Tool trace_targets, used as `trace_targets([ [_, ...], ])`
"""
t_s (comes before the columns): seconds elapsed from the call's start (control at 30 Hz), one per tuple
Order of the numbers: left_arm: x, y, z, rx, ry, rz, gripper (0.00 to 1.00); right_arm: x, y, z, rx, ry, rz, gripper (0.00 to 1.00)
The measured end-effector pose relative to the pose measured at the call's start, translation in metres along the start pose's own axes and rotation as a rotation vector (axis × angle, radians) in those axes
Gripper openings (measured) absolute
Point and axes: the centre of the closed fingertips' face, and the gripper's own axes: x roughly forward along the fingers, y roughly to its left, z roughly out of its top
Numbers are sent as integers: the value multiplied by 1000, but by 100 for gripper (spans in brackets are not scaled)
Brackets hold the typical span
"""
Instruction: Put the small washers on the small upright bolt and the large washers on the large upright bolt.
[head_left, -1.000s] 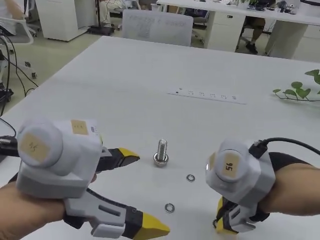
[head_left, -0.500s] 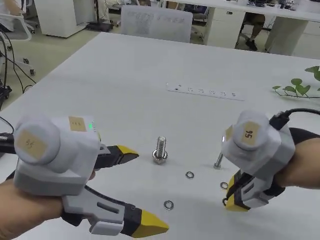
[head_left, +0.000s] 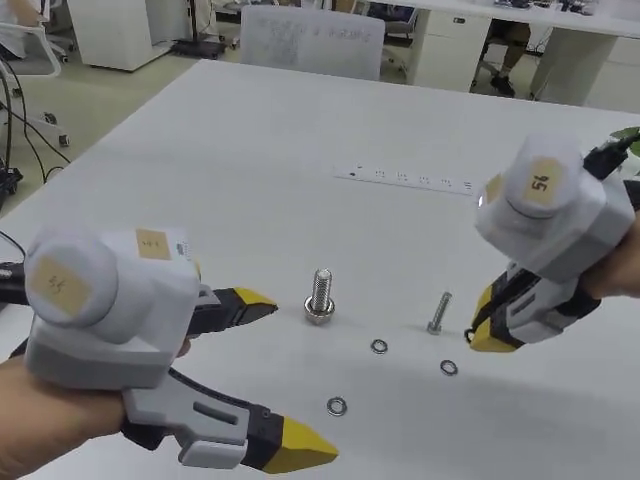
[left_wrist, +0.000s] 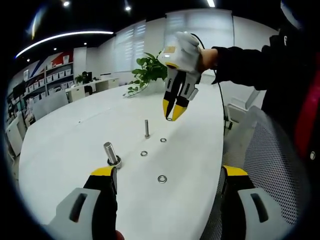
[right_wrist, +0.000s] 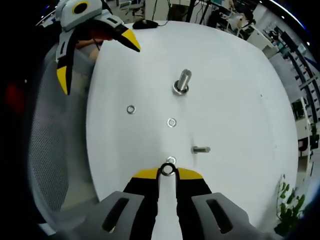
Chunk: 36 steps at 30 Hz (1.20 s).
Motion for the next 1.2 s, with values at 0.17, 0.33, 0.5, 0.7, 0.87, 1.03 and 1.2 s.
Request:
trace_targets([
  [0.17, 1, 1, 1, 0, 1, -1, 85, -6, -11, 5, 2, -14, -26, 12],
  [0.33, 2, 2, 3, 2, -1, -1, 85, -8, -23, 12, -7, -15, -44, 12],
  [0.5, 0, 5, 3, -2, -8, 6, 85, -5, -35, 21, -20, -20, -50, 12],
  [0.7, -1, 9, 8, -22, -39, 11, 85, -2, -44, 27, -20, -25, -47, 12],
  [0.87, -1, 12, 12, -24, -58, 12, 85, 1, -49, 29, -25, -26, -42, 12],
  [1.03, 0, 12, 15, -22, -76, 8, 85, 8, -56, 26, -27, -12, -30, 12],
  [1.2, 1, 13, 18, -21, -87, 7, 86, 14, -60, 23, -28, 4, -16, 12],
])
